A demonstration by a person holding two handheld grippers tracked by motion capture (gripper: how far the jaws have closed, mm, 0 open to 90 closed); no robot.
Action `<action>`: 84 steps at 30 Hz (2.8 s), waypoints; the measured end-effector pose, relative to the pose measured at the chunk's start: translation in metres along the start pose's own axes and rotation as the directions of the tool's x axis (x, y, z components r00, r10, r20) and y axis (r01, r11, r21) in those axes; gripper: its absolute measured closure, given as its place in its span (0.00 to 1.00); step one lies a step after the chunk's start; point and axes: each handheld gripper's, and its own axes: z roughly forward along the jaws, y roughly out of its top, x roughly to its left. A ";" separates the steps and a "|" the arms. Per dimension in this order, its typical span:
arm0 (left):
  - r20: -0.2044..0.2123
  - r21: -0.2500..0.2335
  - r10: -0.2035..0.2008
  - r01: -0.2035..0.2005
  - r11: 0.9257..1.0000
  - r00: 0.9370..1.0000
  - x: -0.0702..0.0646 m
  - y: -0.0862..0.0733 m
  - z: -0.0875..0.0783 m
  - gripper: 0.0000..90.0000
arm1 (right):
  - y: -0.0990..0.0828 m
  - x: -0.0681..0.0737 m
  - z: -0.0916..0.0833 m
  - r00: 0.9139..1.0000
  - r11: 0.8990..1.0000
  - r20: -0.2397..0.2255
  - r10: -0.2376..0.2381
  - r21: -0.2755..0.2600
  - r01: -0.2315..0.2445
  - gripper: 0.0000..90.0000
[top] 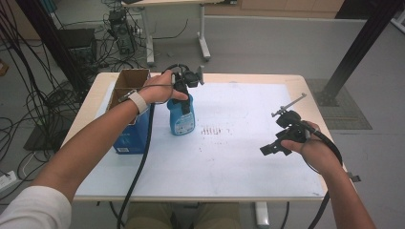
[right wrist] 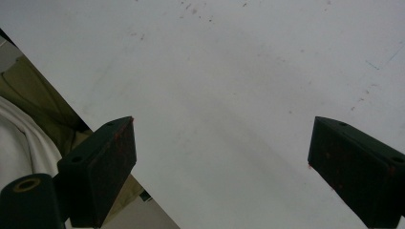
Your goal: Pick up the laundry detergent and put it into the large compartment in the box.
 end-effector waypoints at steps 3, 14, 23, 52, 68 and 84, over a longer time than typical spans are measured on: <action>0.003 -0.003 -0.005 0.005 1.000 1.000 0.000 -0.001 0.000 0.43 | 0.000 0.000 0.001 1.000 1.000 -0.002 -0.001 0.001 0.001 0.10; 0.002 0.006 -0.005 0.005 1.000 1.000 0.000 0.001 0.000 0.43 | 0.000 -0.001 0.001 1.000 1.000 -0.002 -0.001 -0.001 0.001 0.10; 0.003 0.006 -0.011 0.011 1.000 1.000 0.000 0.001 0.000 0.43 | 0.001 -0.001 0.001 1.000 1.000 -0.002 -0.003 0.002 0.003 0.10; 0.003 0.008 -0.016 0.016 1.000 1.000 0.000 0.002 0.000 0.43 | 0.002 -0.001 -0.001 1.000 1.000 0.001 -0.007 0.000 0.007 0.10; 0.003 0.013 -0.026 0.026 1.000 1.000 0.000 0.003 0.000 0.42 | 0.000 -0.001 0.000 1.000 1.000 -0.001 -0.002 -0.001 0.002 0.10; 0.004 0.006 -0.029 0.029 1.000 1.000 0.001 0.001 -0.001 0.42 | 0.000 -0.001 0.000 1.000 1.000 -0.002 0.000 0.003 0.000 0.10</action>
